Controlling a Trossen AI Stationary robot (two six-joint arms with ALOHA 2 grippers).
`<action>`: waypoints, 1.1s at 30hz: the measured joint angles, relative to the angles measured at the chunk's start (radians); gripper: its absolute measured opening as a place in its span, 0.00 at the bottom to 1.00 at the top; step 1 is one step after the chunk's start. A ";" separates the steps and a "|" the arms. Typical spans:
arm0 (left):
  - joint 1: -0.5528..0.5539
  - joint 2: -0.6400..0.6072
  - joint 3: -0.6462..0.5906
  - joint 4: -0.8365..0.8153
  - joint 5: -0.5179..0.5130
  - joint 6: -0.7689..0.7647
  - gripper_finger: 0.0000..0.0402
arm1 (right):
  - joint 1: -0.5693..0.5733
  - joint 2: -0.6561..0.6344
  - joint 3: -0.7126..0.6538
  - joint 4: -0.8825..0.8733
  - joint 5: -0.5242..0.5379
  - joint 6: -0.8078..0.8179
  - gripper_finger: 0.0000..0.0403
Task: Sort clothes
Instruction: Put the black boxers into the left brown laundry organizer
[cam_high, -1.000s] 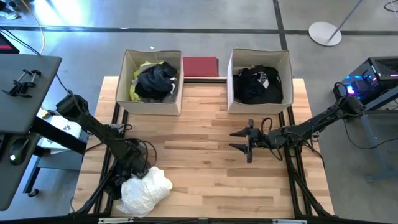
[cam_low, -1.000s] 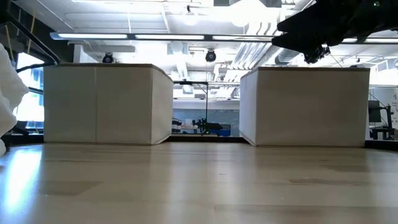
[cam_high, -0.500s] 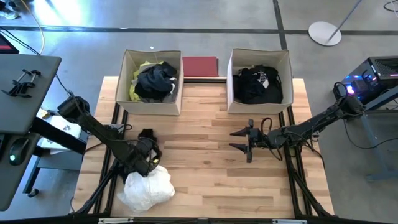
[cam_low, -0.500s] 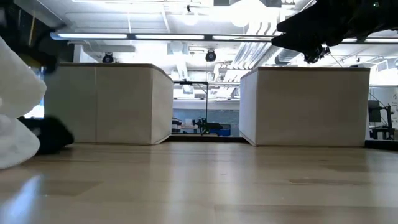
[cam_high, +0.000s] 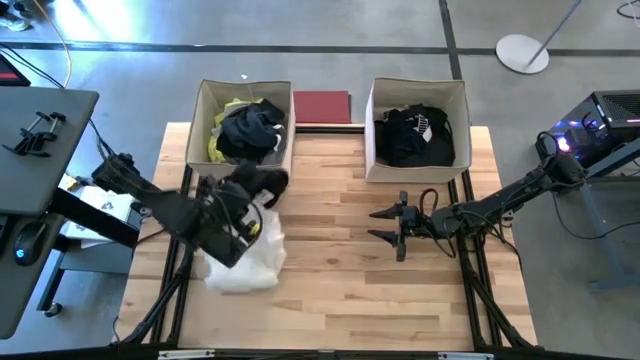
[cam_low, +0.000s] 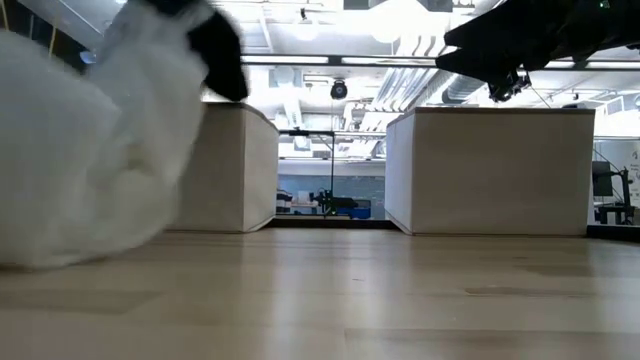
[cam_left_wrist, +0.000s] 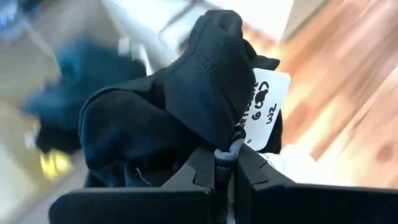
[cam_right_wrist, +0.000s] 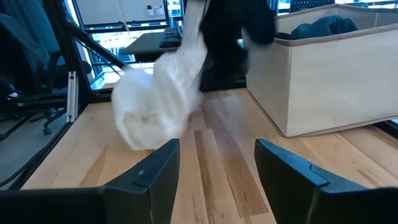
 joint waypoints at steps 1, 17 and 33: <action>0.012 -0.003 0.034 0.004 -0.017 0.045 0.00 | 0.000 0.000 0.000 0.000 0.000 0.001 0.49; 0.093 0.002 -0.308 0.699 0.606 0.416 0.03 | 0.000 0.000 0.000 -0.019 -0.001 0.001 0.49; 0.146 -0.060 -0.563 1.178 1.040 0.424 0.39 | 0.000 0.000 0.000 -0.015 -0.001 -0.001 0.49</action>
